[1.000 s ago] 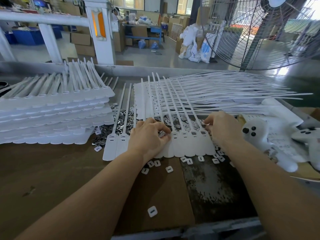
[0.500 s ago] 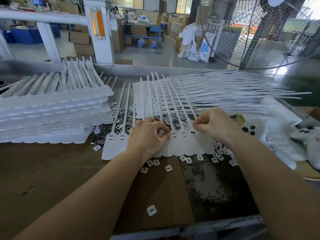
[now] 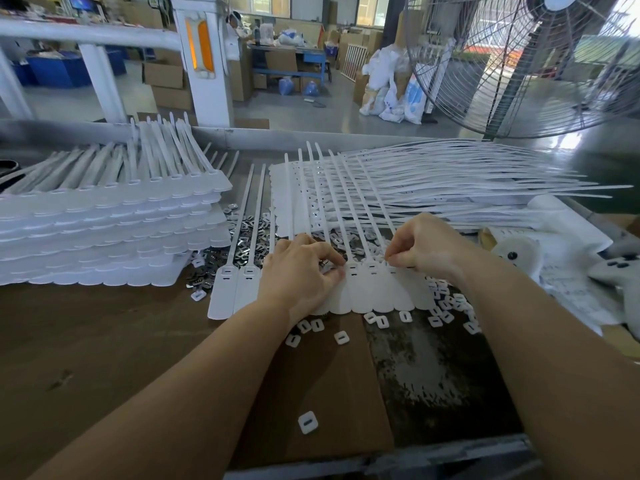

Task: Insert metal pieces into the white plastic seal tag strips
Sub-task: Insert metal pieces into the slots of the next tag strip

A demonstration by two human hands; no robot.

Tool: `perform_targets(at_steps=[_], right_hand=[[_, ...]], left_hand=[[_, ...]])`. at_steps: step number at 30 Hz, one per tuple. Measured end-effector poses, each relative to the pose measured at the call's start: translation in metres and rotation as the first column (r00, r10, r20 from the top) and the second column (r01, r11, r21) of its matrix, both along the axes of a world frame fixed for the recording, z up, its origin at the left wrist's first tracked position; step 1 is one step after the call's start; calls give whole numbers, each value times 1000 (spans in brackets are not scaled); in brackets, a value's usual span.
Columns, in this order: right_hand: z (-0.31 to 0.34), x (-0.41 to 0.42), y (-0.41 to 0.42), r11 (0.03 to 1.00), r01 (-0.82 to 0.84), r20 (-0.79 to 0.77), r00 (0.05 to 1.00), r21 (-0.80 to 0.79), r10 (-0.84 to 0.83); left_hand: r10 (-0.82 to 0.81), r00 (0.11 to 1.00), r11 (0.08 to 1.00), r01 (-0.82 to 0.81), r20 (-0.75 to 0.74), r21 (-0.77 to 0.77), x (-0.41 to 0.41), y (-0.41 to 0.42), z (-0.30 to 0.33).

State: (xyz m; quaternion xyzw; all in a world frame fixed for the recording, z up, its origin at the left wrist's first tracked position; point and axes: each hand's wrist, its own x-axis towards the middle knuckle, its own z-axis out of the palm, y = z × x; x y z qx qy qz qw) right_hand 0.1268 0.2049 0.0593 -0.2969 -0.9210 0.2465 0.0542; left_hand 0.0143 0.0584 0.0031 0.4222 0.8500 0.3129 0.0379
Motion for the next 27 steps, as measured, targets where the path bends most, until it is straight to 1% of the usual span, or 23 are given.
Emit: perform_targets(at_steps=[3, 8, 15, 17, 19, 20, 21, 22, 24, 27], right_hand=[[3, -2, 0, 1000, 17, 27, 1000, -24, -16], [7, -4, -3, 994, 109, 42, 993, -12, -108], [7, -6, -4, 987, 148, 58, 988, -62, -144], [4, -3, -3, 984, 142, 19, 990, -108, -141], [-1, 1, -1, 979, 154, -100, 981, -136, -168], [-4, 3, 1, 978, 188, -163, 966, -92, -201], [-7, 4, 4, 971, 241, -204, 950, -11, -238], [-9, 5, 7, 954, 291, -214, 939, 68, -271], [-13, 6, 12, 931, 328, -153, 940, 162, -305], [-19, 7, 16, 936, 277, -28, 960, 217, -277]], left_hand=[[1, 1000, 1000, -1, 2, 0, 0, 0, 1], [3, 1000, 1000, -3, 1, -10, 1, 0, 2], [4, 1000, 1000, -4, 13, -21, 2, -1, 3], [3, 1000, 1000, -2, 12, -29, 2, -1, 4], [3, 1000, 1000, -3, 16, -27, 2, -1, 4], [4, 1000, 1000, -4, 19, -23, 2, -1, 4], [4, 1000, 1000, -4, 21, -21, 2, -1, 4], [4, 1000, 1000, -4, 21, -21, 2, -1, 4], [4, 1000, 1000, -3, 23, -19, 2, -1, 3], [1, 1000, 1000, -1, 23, -17, 1, -1, 2]])
